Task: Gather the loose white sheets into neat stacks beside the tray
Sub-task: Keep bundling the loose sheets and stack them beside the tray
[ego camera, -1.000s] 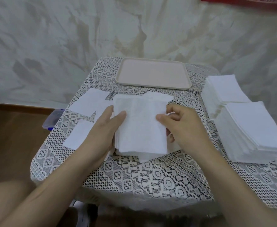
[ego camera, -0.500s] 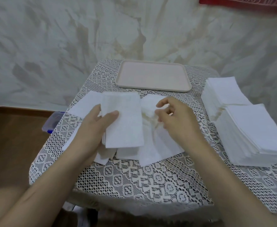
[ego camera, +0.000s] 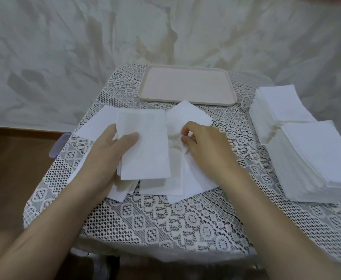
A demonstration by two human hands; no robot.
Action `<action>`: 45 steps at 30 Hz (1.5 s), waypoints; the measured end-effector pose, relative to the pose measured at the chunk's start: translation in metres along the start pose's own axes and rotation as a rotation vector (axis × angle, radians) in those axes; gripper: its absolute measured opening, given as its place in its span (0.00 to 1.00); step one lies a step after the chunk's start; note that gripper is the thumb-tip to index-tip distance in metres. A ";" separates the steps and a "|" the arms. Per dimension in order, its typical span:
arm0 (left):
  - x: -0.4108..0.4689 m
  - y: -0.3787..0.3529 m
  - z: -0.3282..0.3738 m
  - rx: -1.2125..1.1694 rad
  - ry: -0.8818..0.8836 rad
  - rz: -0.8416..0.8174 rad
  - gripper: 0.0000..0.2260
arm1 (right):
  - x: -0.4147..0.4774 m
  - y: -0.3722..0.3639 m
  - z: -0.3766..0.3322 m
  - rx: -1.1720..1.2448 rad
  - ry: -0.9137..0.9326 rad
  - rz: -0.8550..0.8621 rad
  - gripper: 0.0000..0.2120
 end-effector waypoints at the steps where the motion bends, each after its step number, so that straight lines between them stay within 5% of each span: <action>1: 0.000 0.000 -0.001 0.000 -0.001 0.005 0.11 | 0.000 0.000 0.001 0.013 0.006 -0.014 0.05; 6: -0.001 -0.002 -0.002 0.007 0.011 0.003 0.11 | -0.011 0.017 0.015 0.139 -0.006 -0.075 0.03; 9: -0.003 -0.002 0.000 0.005 0.002 -0.007 0.11 | -0.034 0.020 0.022 0.214 0.025 -0.254 0.02; 13: -0.008 -0.006 0.001 0.017 0.002 -0.034 0.11 | -0.059 0.016 0.035 0.112 0.063 -0.364 0.02; 28: -0.007 -0.005 0.003 0.044 0.018 -0.060 0.11 | -0.040 0.018 0.046 0.172 -0.286 -0.128 0.17; 34: -0.005 -0.003 0.000 0.052 0.026 -0.066 0.11 | -0.035 0.012 0.041 0.250 -0.313 -0.147 0.08; 45: -0.009 -0.001 0.006 0.052 0.006 -0.060 0.11 | -0.029 0.027 0.057 0.329 -0.262 -0.221 0.07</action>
Point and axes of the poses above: each hand's wrist, its own x-axis towards the middle knuckle, its own y-axis out of the back of the hand, z = x × y, the point moved 10 cm from there along x, towards the middle knuckle, and after that the axes turned 9 degrees about -y, right-handed, at the moved point
